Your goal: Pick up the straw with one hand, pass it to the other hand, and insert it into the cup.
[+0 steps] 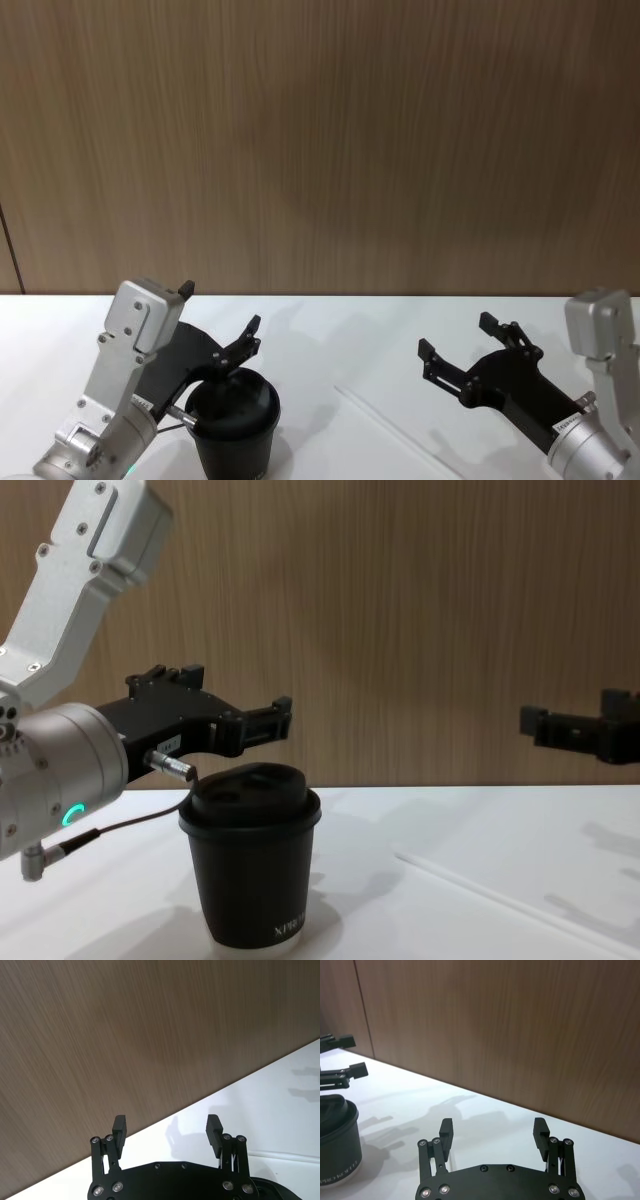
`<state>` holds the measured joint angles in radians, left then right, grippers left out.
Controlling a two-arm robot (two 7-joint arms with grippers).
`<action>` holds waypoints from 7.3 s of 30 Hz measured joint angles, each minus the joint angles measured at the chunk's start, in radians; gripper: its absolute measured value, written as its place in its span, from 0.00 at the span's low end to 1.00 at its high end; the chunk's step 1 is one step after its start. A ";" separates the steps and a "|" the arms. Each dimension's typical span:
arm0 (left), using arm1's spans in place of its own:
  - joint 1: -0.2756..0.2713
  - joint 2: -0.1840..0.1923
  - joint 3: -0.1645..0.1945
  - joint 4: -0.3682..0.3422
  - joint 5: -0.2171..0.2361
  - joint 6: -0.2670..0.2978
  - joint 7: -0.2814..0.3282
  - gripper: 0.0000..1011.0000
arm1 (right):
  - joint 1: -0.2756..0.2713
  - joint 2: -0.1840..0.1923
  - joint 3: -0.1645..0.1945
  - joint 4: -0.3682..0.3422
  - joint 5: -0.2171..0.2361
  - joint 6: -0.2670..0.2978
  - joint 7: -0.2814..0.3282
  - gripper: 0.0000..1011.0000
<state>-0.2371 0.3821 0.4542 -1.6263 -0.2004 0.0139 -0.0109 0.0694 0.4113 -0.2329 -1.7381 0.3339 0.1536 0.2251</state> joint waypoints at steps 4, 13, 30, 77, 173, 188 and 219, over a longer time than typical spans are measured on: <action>0.000 0.000 0.000 0.000 0.000 0.000 0.000 0.99 | 0.030 0.016 -0.011 0.021 0.004 0.025 0.033 0.99; 0.000 0.000 0.000 0.000 0.000 0.000 0.000 0.99 | 0.097 0.042 -0.048 0.079 -0.004 0.093 0.083 0.99; 0.000 0.000 0.000 0.000 0.000 0.000 0.000 0.99 | 0.142 0.079 -0.101 0.126 -0.080 0.221 0.074 0.99; 0.000 0.000 0.000 0.000 0.000 0.000 0.000 0.99 | 0.079 0.202 -0.116 0.044 -0.109 0.289 0.220 0.99; 0.000 0.000 0.000 0.000 0.000 0.000 0.000 0.99 | 0.111 0.218 -0.179 0.072 -0.067 0.360 0.243 0.09; 0.000 0.000 0.000 0.000 0.000 0.000 0.000 0.99 | 0.109 0.172 -0.144 0.072 -0.077 0.333 0.190 0.01; 0.000 0.000 0.000 0.000 0.000 0.000 0.000 0.99 | 0.158 -0.049 -0.069 -0.006 0.039 0.077 0.109 0.00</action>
<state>-0.2371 0.3822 0.4542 -1.6262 -0.2004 0.0139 -0.0109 0.2275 0.3624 -0.3022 -1.7440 0.3726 0.2303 0.3344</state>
